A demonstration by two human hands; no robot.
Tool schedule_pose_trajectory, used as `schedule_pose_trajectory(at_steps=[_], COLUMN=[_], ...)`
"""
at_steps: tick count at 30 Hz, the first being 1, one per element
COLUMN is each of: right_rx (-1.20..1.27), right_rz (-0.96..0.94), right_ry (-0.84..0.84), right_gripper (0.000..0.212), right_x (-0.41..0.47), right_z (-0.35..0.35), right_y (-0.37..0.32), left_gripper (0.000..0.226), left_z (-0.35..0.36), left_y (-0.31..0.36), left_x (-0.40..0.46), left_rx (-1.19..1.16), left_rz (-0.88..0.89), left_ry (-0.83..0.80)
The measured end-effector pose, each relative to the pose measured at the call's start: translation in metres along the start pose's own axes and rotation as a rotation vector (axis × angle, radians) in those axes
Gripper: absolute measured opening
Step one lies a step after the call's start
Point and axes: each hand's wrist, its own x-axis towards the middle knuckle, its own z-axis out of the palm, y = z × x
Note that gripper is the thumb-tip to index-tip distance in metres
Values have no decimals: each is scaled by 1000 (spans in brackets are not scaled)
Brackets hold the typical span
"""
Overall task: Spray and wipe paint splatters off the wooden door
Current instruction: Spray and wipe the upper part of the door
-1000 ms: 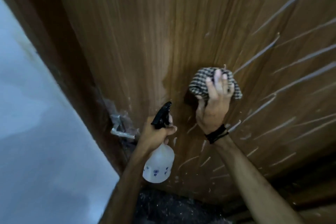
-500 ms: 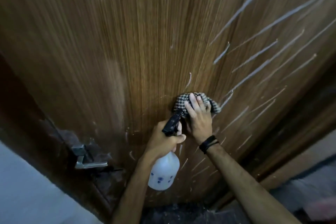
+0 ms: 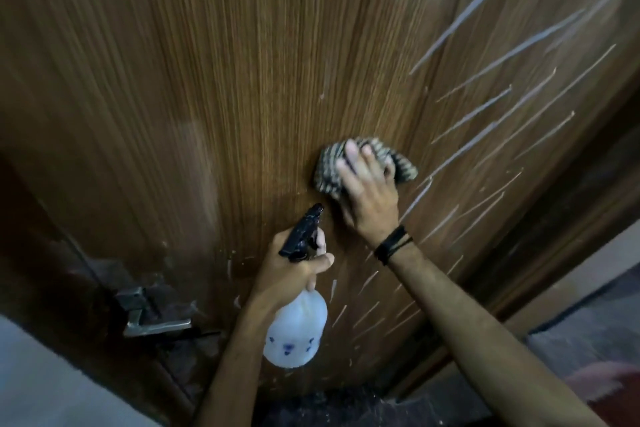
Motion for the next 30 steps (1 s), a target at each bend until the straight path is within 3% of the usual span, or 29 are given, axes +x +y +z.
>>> schedule_pose_trajectory(at_steps=[2,5,9,11,15,20,23,30], right_rx=[-23,3,92,95,39,90,111,147], right_rz=[-101,-64,215,302,200,-6,110,343], right_ry=[-110,-148,67,203,219,38,-6,208], right_gripper=[66,77,45,44,47,61,73,48], right_x=[-44,-74,-18,26,62,8,-23,61], right_z=[9,9,-11,-23,-30,-16,-17,-62], right_y=[-9,-10,23,41,43,26,34,97], left_gripper=[11,11,19,26,26,21,23,20], left_z=[-2,1,20,30,44,60,71,104], left_y=[2,3,5,10,22,38,48,96], left_x=[-1,-2,-3,-5,-5,5,11,37], left_rx=[31,41,-7,-14,-43,30,72,146], left_rz=[25,41,56,74,131,173,191,254], left_ry=[-8,25,57,57,51,131,163,180])
